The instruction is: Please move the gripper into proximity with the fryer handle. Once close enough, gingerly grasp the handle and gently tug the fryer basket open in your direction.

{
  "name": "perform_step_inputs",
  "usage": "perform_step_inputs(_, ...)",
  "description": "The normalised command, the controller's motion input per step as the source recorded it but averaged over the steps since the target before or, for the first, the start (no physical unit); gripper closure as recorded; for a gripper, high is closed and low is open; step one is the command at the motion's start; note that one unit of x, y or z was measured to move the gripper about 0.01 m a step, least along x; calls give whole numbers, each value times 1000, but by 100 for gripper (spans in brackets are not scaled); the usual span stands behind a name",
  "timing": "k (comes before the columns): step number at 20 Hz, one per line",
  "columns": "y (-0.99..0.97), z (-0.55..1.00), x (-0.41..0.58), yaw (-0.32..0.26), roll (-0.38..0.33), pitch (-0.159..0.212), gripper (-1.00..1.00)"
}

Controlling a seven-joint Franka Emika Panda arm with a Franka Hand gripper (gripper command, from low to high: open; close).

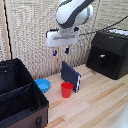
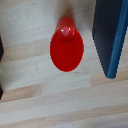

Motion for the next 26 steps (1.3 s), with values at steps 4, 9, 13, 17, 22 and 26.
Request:
perform_step_inputs(4,-11,102,49,-375,-29,0,-100)
perform_step_inputs(9,-14,94,46,-375,-15,0,-100)
perform_step_inputs(13,-14,82,94,-375,-52,0,-100)
perform_step_inputs(17,-17,105,177,-347,-175,1,-100)
perform_step_inputs(22,-35,72,226,-283,-279,17,-100)
perform_step_inputs(26,-69,8,213,-234,-348,28,-100)
